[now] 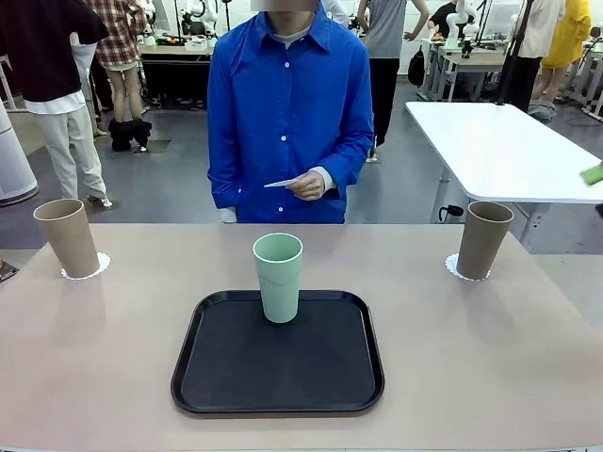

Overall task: Place coasters on the table and set cups on them.
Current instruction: Take one Reusable plastic cup from the Flat Tray and place it on a coaster set by the human.

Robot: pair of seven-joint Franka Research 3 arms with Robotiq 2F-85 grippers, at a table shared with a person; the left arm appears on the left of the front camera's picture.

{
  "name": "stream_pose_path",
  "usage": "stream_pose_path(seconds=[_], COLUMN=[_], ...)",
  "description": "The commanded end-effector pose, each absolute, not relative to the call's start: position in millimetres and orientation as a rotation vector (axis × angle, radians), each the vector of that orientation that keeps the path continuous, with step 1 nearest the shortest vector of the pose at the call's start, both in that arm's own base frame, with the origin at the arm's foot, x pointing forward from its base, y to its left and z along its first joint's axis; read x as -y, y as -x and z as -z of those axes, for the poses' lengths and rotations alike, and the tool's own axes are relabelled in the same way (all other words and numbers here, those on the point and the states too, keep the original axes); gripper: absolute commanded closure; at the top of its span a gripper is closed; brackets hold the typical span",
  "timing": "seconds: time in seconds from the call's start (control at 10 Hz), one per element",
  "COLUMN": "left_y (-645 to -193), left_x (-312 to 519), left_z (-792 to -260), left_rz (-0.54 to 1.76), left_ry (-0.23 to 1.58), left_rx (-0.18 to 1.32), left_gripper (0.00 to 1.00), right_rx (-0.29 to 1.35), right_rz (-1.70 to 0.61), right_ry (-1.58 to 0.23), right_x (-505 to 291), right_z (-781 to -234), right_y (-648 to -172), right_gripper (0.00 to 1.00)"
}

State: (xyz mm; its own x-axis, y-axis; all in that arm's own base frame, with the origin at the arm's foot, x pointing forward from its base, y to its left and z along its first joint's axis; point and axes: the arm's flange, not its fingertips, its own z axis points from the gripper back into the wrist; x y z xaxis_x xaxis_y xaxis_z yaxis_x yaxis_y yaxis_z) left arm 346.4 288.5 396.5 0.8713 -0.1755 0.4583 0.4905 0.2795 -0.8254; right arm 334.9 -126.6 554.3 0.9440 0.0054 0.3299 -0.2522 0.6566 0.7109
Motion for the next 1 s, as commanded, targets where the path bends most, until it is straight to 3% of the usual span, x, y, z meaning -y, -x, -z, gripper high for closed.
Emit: stream_pose_path(seconds=[0.0,0.3,0.9], left_y=[-346,-346,-346], left_x=[-289,-289,-289], left_z=[-399,-399,-399], left_rz=[0.452,0.452,0.452], left_ry=[1.207,1.207,1.207], left_rx=[0.303,0.303,0.303], left_gripper=[0.00,0.00,0.00], right_rx=[0.282,0.277,0.265], right_rz=[-0.153,-0.063,-0.155], right_ry=[-1.113,-1.197,-1.219], right_x=[158,208,241], right_z=[-557,-529,-495], right_y=[-358,-364,-310], right_gripper=[0.00,0.00,0.00])
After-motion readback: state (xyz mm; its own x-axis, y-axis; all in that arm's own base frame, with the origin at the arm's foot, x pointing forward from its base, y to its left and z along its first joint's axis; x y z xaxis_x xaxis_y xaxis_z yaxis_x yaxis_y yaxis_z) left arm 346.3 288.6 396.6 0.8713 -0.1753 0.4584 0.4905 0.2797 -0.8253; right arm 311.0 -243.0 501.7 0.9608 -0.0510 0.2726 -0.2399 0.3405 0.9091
